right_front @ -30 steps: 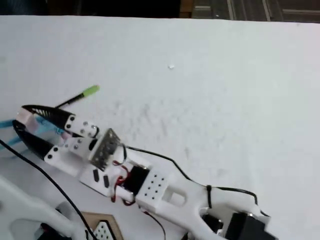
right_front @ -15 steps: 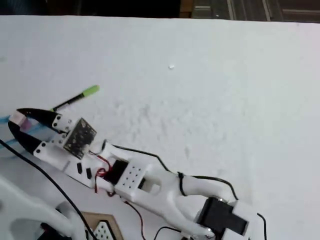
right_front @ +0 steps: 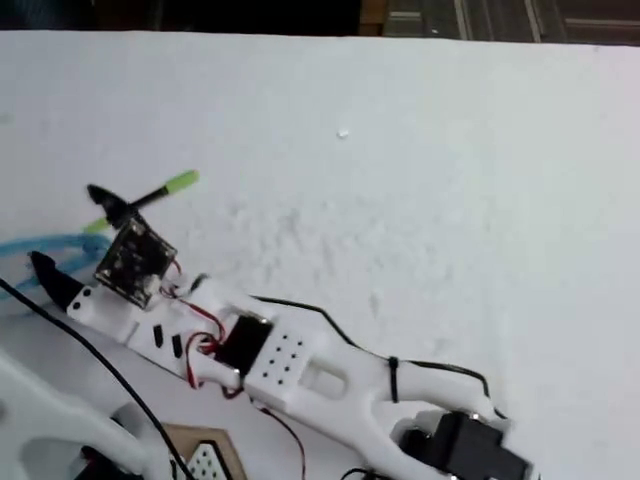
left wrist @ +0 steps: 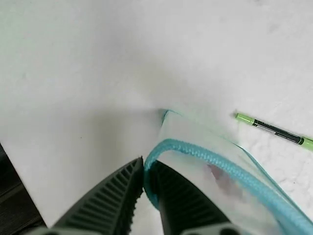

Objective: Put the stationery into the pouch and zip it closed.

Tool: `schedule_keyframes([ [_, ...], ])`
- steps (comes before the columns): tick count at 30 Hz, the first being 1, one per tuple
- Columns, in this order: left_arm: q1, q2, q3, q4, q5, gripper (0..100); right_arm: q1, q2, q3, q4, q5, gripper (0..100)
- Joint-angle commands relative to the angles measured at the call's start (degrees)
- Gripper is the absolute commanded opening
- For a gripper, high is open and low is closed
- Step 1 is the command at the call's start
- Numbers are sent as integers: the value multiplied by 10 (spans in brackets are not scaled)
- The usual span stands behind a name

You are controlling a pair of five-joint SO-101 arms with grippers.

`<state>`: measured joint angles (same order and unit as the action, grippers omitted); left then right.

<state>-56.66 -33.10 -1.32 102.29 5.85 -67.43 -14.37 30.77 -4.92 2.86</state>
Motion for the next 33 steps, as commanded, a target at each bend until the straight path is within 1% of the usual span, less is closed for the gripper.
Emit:
schedule_keyframes([
  [1, 3, 6, -1, -1, -2, 22, -2, -47, -20, 7, -5, 317],
  [3, 3, 6, -1, -1, -2, 22, 8, -53, -20, 5, -5, 296],
  [6, 3, 6, -1, -1, -2, 22, 34, -58, -34, 7, -5, 235],
  [8, 3, 6, -1, -1, -2, 22, 65, -59, -60, 4, -6, 177],
  [10, 3, 6, -1, -1, -2, 22, 112, -51, -104, 4, -17, 100],
  [12, 3, 6, -1, -1, -2, 22, 155, -35, -143, 5, -68, 14],
  [14, 3, 6, -1, -1, -2, 22, 192, -3, -177, 7, -123, 35],
  [16, 3, 6, -1, -1, -2, 22, 211, 45, -202, 9, -158, 31],
  [17, 3, 6, -1, -1, -2, 22, 216, 77, -215, 13, -164, 18],
  [20, 3, 6, -1, -1, -2, 22, 217, 194, -271, 41, -164, 19],
  [24, 3, 6, -1, -1, -2, 22, 218, 389, -415, 101, -166, 18],
  [28, 3, 6, -1, -1, -2, 22, 227, 602, -627, 192, -168, 18],
  [33, 0, 3, -1, 0, -2, 22, 235, 838, -951, 314, -163, 18],
])
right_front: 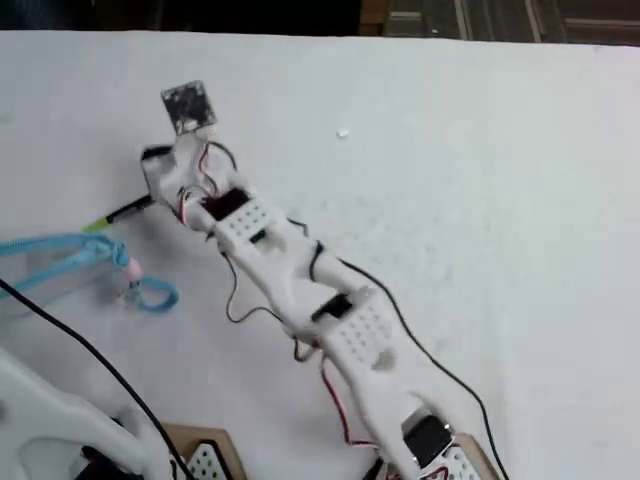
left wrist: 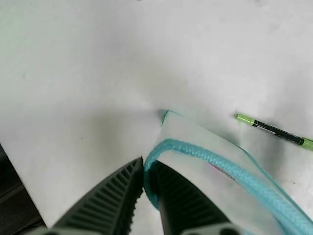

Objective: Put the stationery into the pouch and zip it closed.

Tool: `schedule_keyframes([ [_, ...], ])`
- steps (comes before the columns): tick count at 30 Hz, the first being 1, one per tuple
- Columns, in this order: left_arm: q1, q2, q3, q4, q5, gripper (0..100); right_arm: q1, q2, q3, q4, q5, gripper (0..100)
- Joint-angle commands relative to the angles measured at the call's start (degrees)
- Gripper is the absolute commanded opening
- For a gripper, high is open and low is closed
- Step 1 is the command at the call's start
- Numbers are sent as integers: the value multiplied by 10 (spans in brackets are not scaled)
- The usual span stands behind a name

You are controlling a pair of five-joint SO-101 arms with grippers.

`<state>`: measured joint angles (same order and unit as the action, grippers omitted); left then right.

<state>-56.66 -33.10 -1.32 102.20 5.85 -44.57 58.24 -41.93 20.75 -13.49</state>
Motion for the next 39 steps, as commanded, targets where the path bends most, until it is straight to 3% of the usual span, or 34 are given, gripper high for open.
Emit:
schedule_keyframes([
  [1, 0, 3, -1, 1, -2, 22, 7, 153, -290, 83, 1, 17],
  [6, 1, 6, -1, 1, -2, 22, 7, 296, -537, 232, 1, 17],
  [13, 0, 5, -1, 1, -2, 22, 27, 255, -517, 413, 9, 17],
  [17, 0, 4, -1, 1, -2, 22, 38, 208, -535, 585, 97, 17],
  [22, 0, 5, -1, 1, -2, 22, 45, 160, -531, 819, 297, 18],
  [26, 0, 4, -1, 1, -2, 22, 70, 108, -526, 807, 325, 17],
  [32, 2, 4, -1, 1, -2, 22, 47, 15, -522, 806, 325, 29],
  [34, 2, 5, -1, 1, -2, 22, 32, 16, -520, 805, 324, 94],
  [39, 0, 4, -1, 1, -2, 22, -4, 80, -525, 765, 325, 362],
])
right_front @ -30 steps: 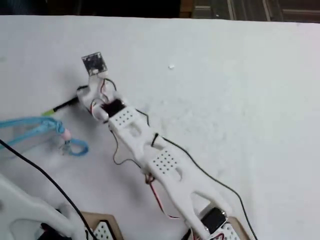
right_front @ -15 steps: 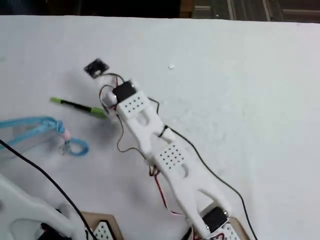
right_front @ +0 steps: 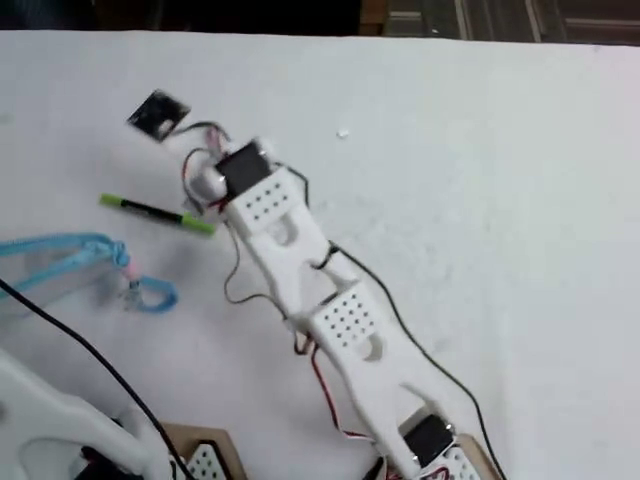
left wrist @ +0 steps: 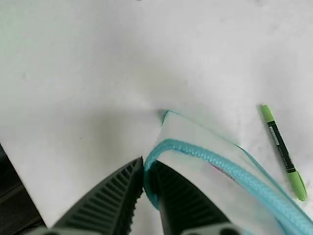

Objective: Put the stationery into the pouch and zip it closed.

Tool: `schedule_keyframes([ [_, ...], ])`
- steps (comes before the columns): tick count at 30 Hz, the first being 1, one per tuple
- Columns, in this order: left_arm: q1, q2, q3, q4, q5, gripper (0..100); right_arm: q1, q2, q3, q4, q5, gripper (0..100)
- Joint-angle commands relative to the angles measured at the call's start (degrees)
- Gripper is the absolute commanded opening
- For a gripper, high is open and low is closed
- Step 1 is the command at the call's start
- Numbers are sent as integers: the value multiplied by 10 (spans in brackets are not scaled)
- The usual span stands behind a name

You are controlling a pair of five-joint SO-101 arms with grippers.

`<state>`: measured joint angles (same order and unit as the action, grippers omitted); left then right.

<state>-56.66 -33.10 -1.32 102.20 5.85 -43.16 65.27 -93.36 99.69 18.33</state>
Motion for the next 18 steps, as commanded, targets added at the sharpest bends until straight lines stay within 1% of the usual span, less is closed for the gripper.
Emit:
schedule_keyframes([
  [1, 0, 3, -1, 1, -2, 22, -25, 26, -11, -37, 7, 398],
  [3, 0, 2, -1, 1, -2, 22, -35, 62, -5, -70, 7, 418],
  [7, 0, 2, -1, 1, -2, 22, -44, 131, -6, -99, 7, 376],
  [9, 0, 2, -1, 1, -2, 22, -43, 153, -11, -96, 7, 324],
  [10, 0, 2, -1, 1, -2, 22, -40, 160, -11, -96, 7, 282],
  [12, 0, 2, -1, 1, -2, 22, -31, 163, -11, -96, 7, 169],
  [14, 0, 2, -1, 1, -2, 22, -21, 162, -12, -95, 7, 19],
  [15, 0, 2, -1, 1, -2, 22, -17, 160, -12, -80, 7, 11],
  [16, 0, 2, -1, 1, -2, 22, -16, 153, -16, -55, 7, 49],
  [17, 0, 2, -1, 1, -2, 22, -16, 147, -20, -25, 7, 58],
  [18, 0, 2, -1, 1, -2, 22, -17, 139, -21, 4, 7, 39],
])
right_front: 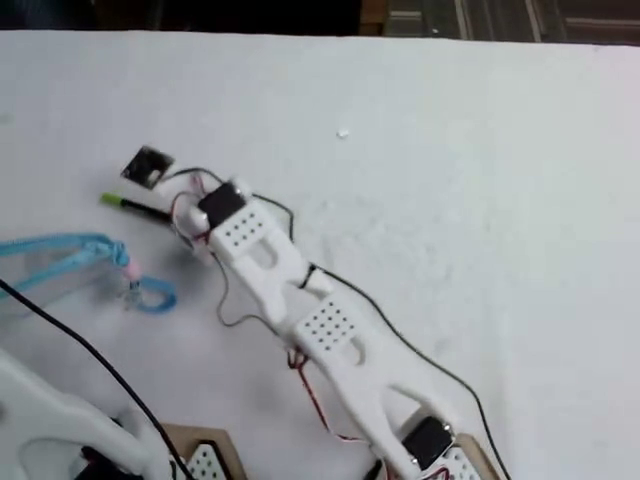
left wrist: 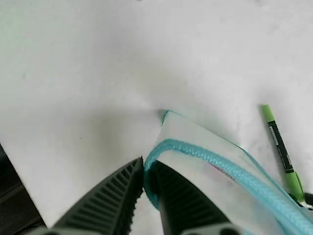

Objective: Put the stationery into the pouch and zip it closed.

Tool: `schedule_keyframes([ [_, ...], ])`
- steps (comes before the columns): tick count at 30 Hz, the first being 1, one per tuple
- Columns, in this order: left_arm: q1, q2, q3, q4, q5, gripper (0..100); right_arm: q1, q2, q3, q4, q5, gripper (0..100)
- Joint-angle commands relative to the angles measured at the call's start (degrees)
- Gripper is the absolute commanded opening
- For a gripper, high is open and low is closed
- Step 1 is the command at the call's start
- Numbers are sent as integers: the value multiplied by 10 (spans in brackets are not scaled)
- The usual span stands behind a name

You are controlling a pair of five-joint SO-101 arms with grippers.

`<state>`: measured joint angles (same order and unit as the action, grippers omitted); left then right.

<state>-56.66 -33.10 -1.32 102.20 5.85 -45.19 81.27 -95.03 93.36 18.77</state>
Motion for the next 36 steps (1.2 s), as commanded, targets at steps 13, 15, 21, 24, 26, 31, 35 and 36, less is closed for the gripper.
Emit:
schedule_keyframes([
  [13, 0, 1, -1, 1, -4, 22, 67, -219, 90, 81, 28, 17],
  [15, 0, 1, -1, 1, -4, 22, 56, -244, 116, 80, 54, 18],
  [21, 1, 1, -1, 1, -3, 22, 5, -211, 127, -10, 59, 259],
  [24, 0, 1, -1, 1, -3, 22, -18, -158, 127, -84, 59, 402],
  [26, 0, 1, -1, 1, -4, 22, -30, -116, 123, -112, 59, 425],
  [31, 0, 1, -1, 1, -4, 22, -36, -48, 121, -122, 59, 344],
  [35, 0, 1, -1, 1, -3, 22, -20, -51, 120, -85, 60, 74],
  [36, 0, 1, -1, 1, -3, 22, -17, -57, 120, -77, 60, 3],
])
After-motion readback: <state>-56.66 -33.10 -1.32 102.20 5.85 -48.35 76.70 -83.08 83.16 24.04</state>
